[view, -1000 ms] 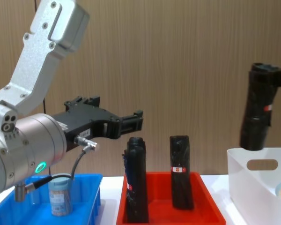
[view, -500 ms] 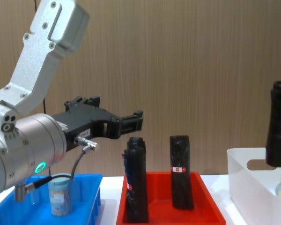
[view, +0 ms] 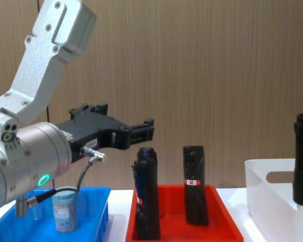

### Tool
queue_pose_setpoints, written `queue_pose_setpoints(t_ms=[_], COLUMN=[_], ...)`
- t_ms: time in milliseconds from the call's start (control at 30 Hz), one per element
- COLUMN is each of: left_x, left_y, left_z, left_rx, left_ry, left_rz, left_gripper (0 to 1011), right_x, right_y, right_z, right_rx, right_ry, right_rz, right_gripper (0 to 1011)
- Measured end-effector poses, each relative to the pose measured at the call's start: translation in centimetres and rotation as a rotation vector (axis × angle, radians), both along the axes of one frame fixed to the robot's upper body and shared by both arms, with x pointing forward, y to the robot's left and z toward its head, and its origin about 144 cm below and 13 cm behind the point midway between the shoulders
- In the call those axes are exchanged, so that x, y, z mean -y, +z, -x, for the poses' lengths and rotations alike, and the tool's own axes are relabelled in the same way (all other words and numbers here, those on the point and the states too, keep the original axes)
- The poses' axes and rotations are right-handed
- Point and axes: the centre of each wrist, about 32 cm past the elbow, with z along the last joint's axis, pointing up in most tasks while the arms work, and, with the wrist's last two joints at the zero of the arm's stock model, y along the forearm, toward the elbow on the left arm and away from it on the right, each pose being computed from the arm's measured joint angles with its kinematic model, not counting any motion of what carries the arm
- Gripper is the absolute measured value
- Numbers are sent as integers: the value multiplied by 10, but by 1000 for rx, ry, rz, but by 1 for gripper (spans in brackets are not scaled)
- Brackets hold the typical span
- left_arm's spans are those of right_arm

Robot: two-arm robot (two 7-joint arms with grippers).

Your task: Pick the cotton swabs from the blue box and place them into the white box.

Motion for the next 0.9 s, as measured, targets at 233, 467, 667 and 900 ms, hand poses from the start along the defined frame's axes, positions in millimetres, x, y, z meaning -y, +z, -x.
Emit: queue_pose_setpoints(t_ms=[233,467,667,900], left_x=[0,0,0,0], left_y=[0,0,0,0], left_z=[0,0,0,0], left_rx=[0,0,0,0], left_ry=[0,0,0,0], left_rz=[0,0,0,0], left_gripper=[1004,1004,1004,1004], right_x=[1,1,2,2], right_y=[-6,-9,-9,-9], right_z=[1,4,6,8], right_rx=[-17,-23,-16,-11], right_ry=[7,13,22,26], right_rz=[0,-9,-20,-27], right_gripper=[599,830,977,1002])
